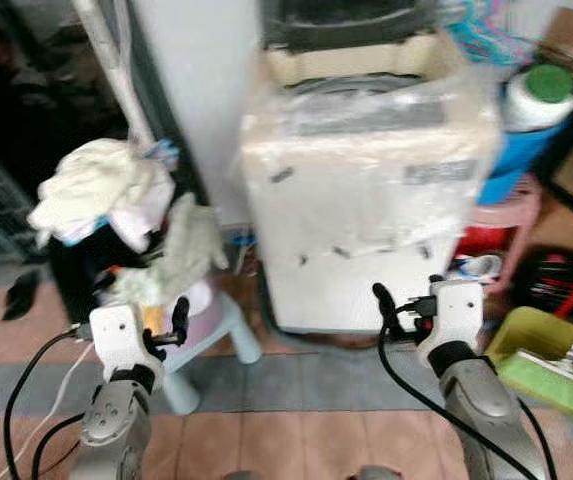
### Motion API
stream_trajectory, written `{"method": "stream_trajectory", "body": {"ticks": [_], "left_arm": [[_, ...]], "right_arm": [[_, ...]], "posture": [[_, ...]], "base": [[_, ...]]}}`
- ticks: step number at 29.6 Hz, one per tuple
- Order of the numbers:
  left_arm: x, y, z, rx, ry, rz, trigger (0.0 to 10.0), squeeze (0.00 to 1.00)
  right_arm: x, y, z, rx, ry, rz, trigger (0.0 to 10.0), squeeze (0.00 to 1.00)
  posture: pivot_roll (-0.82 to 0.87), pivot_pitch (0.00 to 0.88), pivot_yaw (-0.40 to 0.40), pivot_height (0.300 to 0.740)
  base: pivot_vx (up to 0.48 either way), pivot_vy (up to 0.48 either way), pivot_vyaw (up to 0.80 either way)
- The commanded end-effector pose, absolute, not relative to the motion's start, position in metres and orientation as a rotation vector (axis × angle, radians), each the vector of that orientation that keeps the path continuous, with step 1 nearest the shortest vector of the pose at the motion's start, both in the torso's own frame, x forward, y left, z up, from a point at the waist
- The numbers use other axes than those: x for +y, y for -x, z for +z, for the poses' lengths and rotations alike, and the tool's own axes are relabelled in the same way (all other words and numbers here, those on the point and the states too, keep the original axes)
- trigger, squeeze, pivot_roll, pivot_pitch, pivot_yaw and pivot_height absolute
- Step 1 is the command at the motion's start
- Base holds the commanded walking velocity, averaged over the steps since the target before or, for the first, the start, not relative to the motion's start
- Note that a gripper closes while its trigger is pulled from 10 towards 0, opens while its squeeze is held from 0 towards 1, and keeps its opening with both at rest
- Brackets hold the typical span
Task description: Clothes washing
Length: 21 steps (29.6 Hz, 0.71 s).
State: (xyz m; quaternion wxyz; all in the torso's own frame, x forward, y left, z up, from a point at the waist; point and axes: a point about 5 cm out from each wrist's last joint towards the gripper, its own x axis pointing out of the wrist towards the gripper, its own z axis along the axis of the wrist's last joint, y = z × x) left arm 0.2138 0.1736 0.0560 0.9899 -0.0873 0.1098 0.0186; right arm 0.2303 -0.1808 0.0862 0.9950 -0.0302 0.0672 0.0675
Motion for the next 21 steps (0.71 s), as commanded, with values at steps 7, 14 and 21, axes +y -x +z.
{"method": "stream_trajectory", "body": {"ticks": [7, 14, 21], "left_arm": [[0.172, -0.213, 0.057, 0.211, 0.183, 0.016, 10.0, 0.00], [0.171, -0.213, 0.056, 0.211, 0.188, 0.021, 10.0, 0.00], [0.175, -0.211, 0.056, 0.212, 0.182, 0.035, 10.0, 0.00]], "right_arm": [[-0.174, -0.239, 0.098, 0.078, 0.066, 0.201, 10.0, 0.00], [-0.168, -0.243, 0.104, 0.042, 0.100, 0.313, 10.0, 0.00], [-0.165, -0.252, 0.112, 0.011, 0.115, 0.347, 10.0, 0.00]], "posture": [[-0.10, 0.000, 0.111, 0.740], [-0.10, 0.000, 0.103, 0.740], [-0.08, 0.000, 0.092, 0.740]], "base": [[0.000, 0.000, 0.78], [0.153, 0.000, 0.74], [0.372, 0.000, 0.73]]}}
